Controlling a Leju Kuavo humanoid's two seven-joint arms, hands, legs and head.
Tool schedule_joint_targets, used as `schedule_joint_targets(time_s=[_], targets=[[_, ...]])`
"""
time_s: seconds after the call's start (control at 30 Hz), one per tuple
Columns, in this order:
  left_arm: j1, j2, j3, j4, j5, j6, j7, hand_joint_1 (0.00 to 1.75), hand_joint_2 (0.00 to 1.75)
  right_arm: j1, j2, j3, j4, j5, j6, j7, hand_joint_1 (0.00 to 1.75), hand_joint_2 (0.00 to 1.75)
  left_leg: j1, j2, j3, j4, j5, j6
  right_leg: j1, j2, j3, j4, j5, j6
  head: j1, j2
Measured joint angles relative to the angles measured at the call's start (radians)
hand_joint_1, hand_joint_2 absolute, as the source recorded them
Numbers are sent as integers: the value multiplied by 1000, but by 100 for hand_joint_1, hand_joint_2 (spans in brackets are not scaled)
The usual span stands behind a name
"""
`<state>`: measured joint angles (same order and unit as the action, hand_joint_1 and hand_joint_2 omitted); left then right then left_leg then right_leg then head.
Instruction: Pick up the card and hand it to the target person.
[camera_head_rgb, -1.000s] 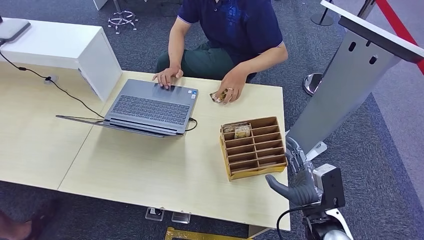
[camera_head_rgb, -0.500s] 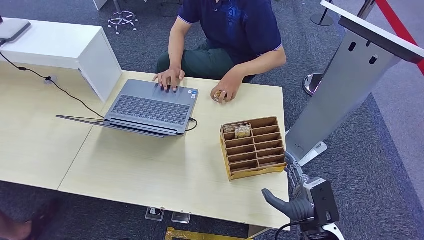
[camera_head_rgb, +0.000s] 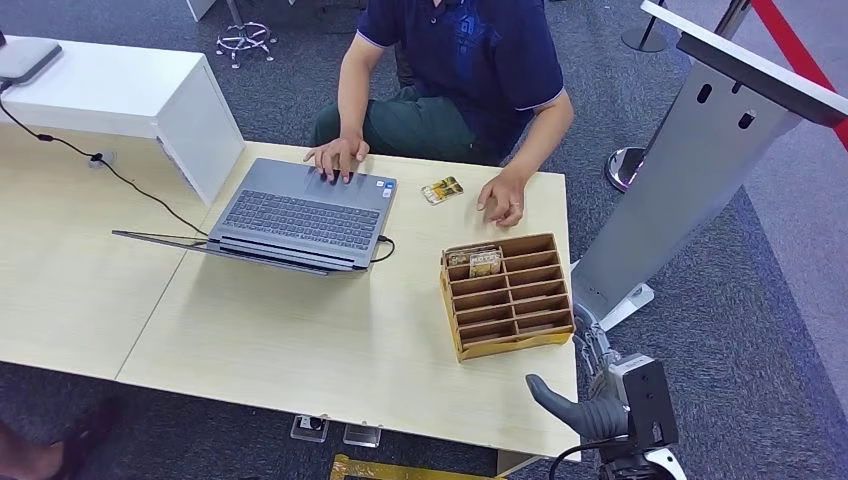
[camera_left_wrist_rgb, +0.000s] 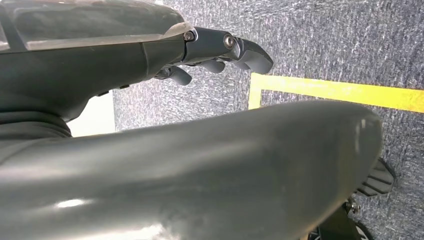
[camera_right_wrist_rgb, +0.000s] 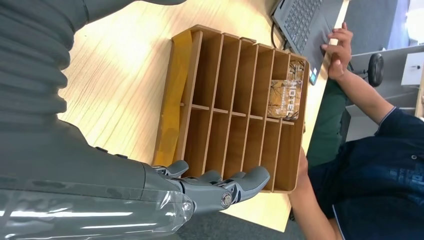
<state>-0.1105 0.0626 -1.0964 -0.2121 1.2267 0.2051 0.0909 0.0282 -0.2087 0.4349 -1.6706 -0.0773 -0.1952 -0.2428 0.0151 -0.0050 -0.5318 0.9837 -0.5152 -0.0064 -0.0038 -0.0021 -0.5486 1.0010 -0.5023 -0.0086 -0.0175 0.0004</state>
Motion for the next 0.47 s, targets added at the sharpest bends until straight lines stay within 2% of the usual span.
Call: schedule_joint_targets(time_s=[0.23,0.47], targets=[[0,0,0,0,-7,-2,-2,0,0,7,-3,1,0,-14,-48,5,0,175,0,0,0,0,0,0,0,0,0,0,0,0,0,0],[0,0,0,0,-8,0,1,0,0,13,-6,1,0,-32,-58,3,0,175,0,0,0,0,0,0,0,0,0,0,0,0,0,0]])
